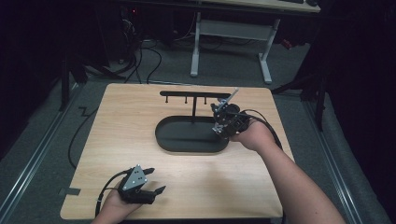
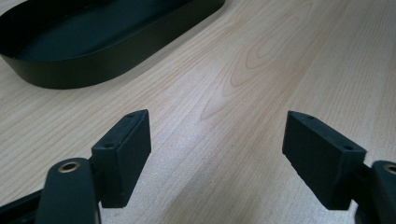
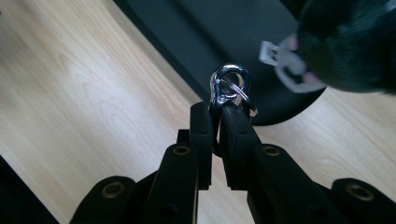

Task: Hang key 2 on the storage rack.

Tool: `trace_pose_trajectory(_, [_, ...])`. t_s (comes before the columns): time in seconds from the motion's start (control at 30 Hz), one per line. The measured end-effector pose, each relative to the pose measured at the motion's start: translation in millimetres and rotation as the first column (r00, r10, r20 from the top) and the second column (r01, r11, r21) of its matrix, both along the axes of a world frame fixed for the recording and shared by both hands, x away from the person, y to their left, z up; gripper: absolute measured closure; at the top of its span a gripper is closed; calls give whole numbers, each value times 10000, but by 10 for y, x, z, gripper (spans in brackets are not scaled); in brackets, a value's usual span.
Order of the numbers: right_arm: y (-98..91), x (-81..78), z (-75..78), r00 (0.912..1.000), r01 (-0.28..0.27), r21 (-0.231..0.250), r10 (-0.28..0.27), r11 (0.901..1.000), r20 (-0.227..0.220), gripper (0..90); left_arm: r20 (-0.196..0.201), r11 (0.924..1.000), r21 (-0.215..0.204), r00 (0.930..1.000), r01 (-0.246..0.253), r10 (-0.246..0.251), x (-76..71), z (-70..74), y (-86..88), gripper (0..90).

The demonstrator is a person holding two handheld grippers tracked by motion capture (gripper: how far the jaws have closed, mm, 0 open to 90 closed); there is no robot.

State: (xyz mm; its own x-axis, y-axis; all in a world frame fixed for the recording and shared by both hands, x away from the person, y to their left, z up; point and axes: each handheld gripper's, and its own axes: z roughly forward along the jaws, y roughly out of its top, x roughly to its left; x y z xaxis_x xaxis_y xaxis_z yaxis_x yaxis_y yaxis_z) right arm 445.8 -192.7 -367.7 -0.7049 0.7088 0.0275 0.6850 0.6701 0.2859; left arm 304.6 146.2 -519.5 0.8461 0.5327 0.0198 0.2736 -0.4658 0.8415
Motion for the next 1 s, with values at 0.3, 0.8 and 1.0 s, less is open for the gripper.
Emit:
trace_pose_trajectory(0.3, [153,215,248,9995,45,241,-53,9997,304,845,-14,10000,-46,10000,-52,52,9,-1,14,243])
trace_pose_trajectory(0.8, [383,441,469,9979,0,379,-24,9993,643,846,-57,10000,4,9999,-89,89,11,8,42,243])
trace_pose_trajectory(1.0, [415,533,486,9969,185,489,-221,9986,759,845,-29,9998,-78,9999,-157,156,15,4,55,243])
